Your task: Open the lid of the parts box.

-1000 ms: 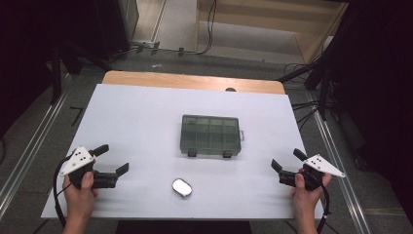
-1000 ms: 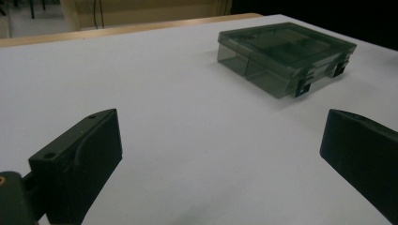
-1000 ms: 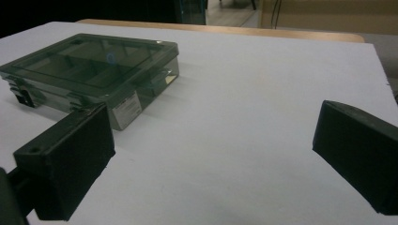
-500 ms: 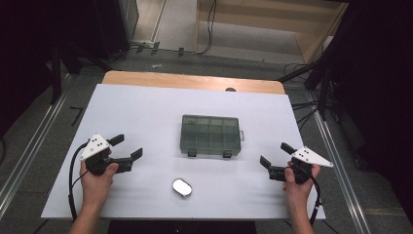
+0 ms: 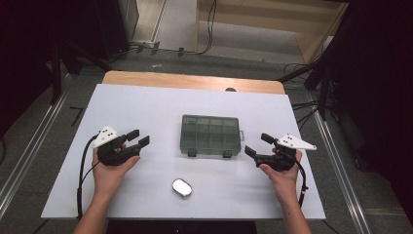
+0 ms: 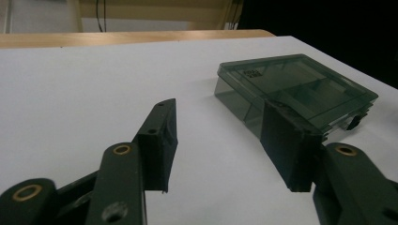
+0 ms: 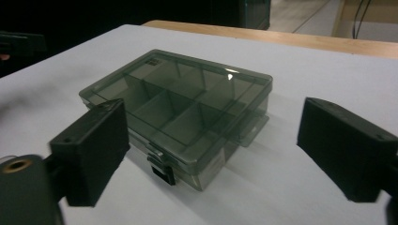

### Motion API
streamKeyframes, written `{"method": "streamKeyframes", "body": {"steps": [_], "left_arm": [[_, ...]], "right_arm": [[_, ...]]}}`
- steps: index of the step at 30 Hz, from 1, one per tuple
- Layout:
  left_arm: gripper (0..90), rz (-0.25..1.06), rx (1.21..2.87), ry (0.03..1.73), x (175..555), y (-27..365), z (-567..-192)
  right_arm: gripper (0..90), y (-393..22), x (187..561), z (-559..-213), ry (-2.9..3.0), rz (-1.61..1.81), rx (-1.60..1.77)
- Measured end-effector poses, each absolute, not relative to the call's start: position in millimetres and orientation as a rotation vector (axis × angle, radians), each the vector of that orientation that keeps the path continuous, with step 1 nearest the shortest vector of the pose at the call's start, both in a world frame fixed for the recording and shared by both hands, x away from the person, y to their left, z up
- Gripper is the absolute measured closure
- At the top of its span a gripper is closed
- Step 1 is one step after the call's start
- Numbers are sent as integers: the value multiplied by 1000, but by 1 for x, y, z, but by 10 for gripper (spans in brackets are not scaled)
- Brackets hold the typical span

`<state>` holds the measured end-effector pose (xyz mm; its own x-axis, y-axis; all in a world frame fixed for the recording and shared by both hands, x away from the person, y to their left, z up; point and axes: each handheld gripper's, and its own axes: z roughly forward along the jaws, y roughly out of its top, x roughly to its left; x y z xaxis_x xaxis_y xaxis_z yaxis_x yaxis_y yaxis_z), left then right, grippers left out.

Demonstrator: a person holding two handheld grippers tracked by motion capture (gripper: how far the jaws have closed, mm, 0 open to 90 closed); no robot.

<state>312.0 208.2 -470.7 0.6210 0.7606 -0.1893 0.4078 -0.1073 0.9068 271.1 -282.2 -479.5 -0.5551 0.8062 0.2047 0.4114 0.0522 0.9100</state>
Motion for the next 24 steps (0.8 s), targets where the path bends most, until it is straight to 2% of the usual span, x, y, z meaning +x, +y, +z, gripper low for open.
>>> {"method": "streamKeyframes", "body": {"steps": [1,4,5,8,11,12,13,17,24], "left_arm": [[524,394,1732,958,313,207,-471],[588,381,1732,954,317,202,-470],[607,375,1728,955,319,200,-469],[671,379,1725,966,326,192,-468],[749,385,1765,946,334,181,-471],[773,385,1765,946,334,181,-471],[805,363,1791,930,338,174,-474],[891,317,1834,888,341,159,-480],[894,258,1896,875,338,144,-493]], "right_arm": [[137,-280,273,-479,1983,1513,1222],[336,-278,277,-479,1990,1513,1223],[444,-277,277,-479,2002,1518,1214],[610,-279,283,-481,2033,1554,1214],[732,-280,288,-484,2014,1551,1217],[732,-280,288,-484,2014,1551,1217],[804,-279,293,-486,2012,1549,1219],[877,-275,301,-488,2066,1443,1218],[877,-274,301,-498,2139,1393,1250]]}}
